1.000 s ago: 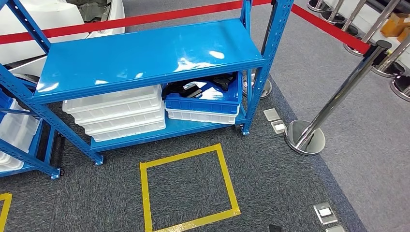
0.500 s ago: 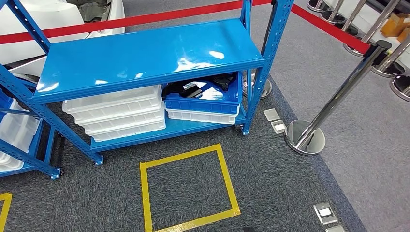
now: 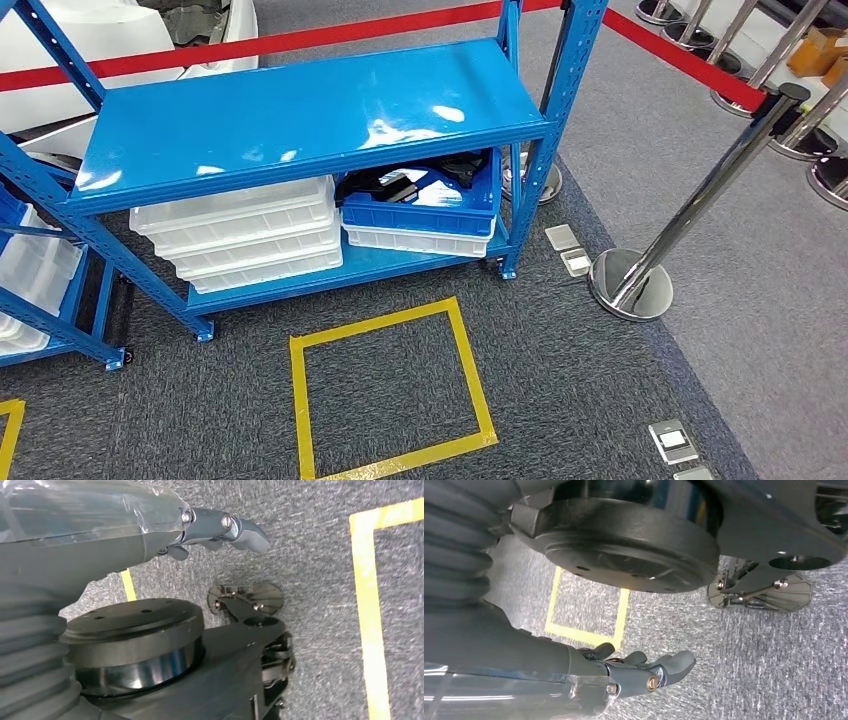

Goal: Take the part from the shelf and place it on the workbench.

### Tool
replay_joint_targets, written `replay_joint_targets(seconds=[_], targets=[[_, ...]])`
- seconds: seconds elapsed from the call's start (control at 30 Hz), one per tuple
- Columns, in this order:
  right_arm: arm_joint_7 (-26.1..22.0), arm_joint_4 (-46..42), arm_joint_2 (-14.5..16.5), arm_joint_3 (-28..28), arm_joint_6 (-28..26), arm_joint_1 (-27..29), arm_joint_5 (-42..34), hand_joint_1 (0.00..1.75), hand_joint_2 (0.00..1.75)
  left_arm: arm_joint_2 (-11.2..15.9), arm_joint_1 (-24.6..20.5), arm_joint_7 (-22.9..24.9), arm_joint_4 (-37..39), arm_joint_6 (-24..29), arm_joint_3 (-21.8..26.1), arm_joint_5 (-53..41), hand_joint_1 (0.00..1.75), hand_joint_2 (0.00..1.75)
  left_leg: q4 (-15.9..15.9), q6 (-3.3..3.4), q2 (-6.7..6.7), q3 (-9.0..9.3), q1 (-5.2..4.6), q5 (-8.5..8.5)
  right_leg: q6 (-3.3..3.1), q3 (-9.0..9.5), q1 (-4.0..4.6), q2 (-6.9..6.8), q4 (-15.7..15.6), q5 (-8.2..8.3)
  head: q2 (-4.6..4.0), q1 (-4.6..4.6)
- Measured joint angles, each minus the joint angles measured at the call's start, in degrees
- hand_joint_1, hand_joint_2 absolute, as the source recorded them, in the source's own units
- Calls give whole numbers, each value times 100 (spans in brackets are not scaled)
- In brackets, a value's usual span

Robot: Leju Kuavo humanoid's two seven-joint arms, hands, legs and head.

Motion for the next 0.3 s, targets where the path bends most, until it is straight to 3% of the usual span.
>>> replay_joint_targets(seconds=[0.3], targets=[[-44,35,-58,-189,346,37,504,0,175,38,243,302,0,-449,780,-1072,0,175,0,0,1,4,0,0,0,0,0,2,0,0,0,-1]])
